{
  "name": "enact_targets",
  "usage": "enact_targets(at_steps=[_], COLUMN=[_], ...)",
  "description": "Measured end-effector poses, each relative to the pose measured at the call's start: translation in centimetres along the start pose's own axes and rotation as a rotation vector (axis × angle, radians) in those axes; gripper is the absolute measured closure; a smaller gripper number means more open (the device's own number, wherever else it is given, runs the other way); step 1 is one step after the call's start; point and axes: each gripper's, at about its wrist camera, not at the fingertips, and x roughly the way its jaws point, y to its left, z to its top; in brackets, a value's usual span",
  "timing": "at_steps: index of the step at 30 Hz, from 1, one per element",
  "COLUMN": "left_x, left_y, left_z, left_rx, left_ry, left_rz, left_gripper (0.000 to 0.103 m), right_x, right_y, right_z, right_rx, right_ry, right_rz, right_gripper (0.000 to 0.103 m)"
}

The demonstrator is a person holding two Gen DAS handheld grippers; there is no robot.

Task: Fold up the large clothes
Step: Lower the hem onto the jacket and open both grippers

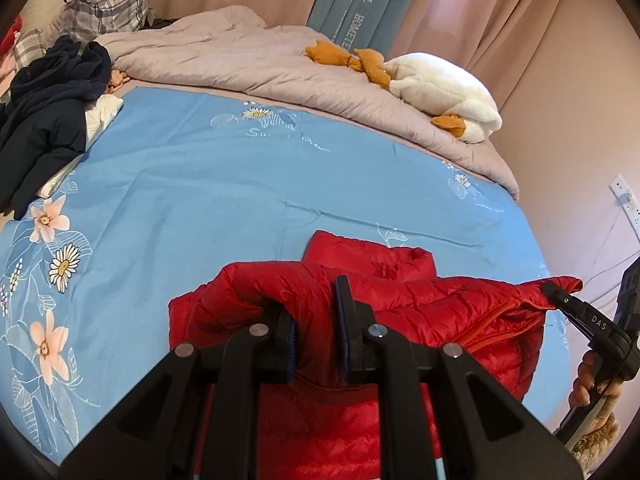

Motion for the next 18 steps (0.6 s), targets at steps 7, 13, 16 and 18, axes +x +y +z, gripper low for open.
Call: enact_targets(at_steps=[7,13,16,18], left_x=[2.0,2.6,1.7,1.1], left_y=[0.4,0.4,0.1,-0.2], left_z=[0.6,0.9,0.8,0.8], left_rx=[-0.007,-0.021,-0.011,-0.005], left_ry=[0.010,0.017,-0.012,-0.030], left_rz=[-0.012,-0.036,-0.075,-0.075], left_gripper=[0.082,0.062,0.038,0.034], right_x=[1.5,2.3,2.1,1.5], right_y=[-0.6,-0.2,0.1,0.1], right_z=[0.1,0.3,0.5,0.5], right_rx=[0.031,0.019,0.003,0.000], right_ry=[0.016,0.018,0.008,-0.019], right_rz=[-0.040,-0.074,-0.074,-0.078], right_gripper=[0.094,0.086,0.078,0.055])
